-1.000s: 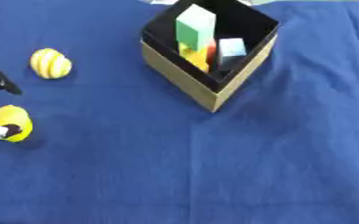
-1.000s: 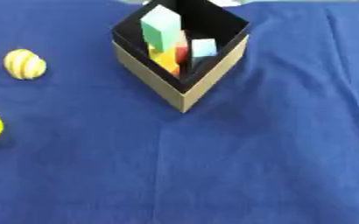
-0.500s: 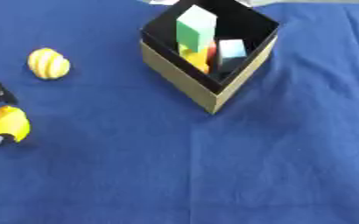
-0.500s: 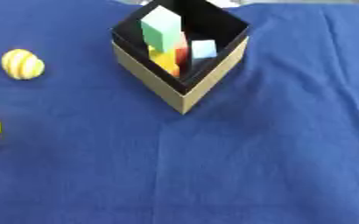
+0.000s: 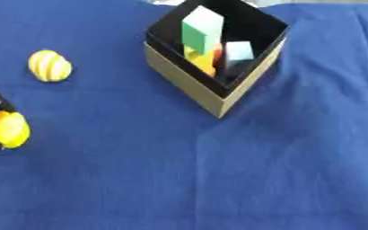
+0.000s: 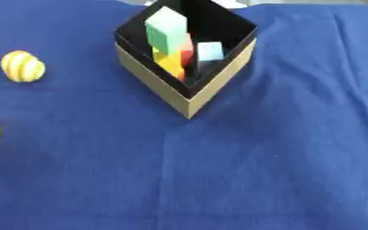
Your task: Pick up objects on the table and place them in the box.
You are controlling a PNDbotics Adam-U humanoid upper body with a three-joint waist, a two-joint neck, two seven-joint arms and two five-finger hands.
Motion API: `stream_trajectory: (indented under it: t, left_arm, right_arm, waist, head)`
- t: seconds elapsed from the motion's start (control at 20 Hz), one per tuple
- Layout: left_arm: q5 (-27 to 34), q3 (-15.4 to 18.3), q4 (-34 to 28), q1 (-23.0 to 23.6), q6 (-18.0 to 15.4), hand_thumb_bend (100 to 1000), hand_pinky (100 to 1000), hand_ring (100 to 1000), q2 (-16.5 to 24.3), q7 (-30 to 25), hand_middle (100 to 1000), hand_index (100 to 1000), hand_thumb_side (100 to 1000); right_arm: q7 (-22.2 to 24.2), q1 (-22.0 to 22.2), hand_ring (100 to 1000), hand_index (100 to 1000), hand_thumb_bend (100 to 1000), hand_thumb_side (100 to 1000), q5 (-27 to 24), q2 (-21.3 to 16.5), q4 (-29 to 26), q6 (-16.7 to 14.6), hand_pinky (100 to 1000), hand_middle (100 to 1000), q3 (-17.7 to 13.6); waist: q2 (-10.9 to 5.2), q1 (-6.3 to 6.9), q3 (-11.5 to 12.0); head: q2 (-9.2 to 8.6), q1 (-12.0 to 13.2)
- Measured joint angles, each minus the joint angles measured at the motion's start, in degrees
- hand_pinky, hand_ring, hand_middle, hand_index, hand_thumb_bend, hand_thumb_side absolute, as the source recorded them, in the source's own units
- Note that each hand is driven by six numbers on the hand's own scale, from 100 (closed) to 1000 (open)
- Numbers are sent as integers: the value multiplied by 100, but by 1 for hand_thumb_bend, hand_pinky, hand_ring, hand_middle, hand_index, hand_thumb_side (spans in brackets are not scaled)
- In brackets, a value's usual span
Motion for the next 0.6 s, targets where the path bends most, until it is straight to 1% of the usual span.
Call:
stream_trajectory:
  t: [0.05,0.1,0.15,0.2,0.25,0.4,0.45,0.6]
  left_arm:
    - [7,0,5,-9,9,185,843,809,-14,29,749,817,188]
    - [16,-1,14,-17,15,178,840,805,-31,72,746,814,184]
    - [21,-3,22,-27,21,142,819,784,-46,123,726,797,133]
    - [20,-5,30,-33,24,137,808,771,-47,182,715,788,104]
    - [8,-9,30,-36,20,100,791,753,-47,248,694,768,100]
    - [-109,-50,30,-39,-24,100,771,727,-59,462,665,739,100]
    - [-159,-66,30,-40,-45,100,761,705,-78,535,634,708,100]
    - [-344,-81,-34,-44,-113,100,756,690,-97,781,621,692,100]
  right_arm:
    - [-7,1,841,827,100,738,-3,19,0,-7,840,734,-1]
    - [-14,1,841,827,100,738,-6,25,0,-14,840,734,-1]
    - [-19,2,841,826,100,737,-8,26,0,-19,840,734,-1]
    - [-20,2,841,826,100,737,-11,27,0,-20,840,734,-2]
    - [-21,2,841,826,100,737,-16,28,0,-21,840,734,-2]
    - [-26,2,841,826,100,737,-21,31,0,-26,840,731,-2]
    - [-28,1,840,826,100,737,-21,35,0,-28,840,731,-2]
    - [-30,1,840,827,100,737,-23,52,0,-30,840,730,-4]
  waist:
    - [1,-1,-1]
    - [3,-1,-2]
    - [6,-1,-4]
    - [7,-1,-7]
    - [8,-1,-8]
    - [8,-1,-18]
    - [8,0,-19]
    - [8,2,-24]
  head:
    - [-1,0]
    - [-1,0]
    - [-1,0]
    - [-1,0]
    - [-1,0]
    - [-1,-1]
    - [-1,-3]
    - [-3,-16]
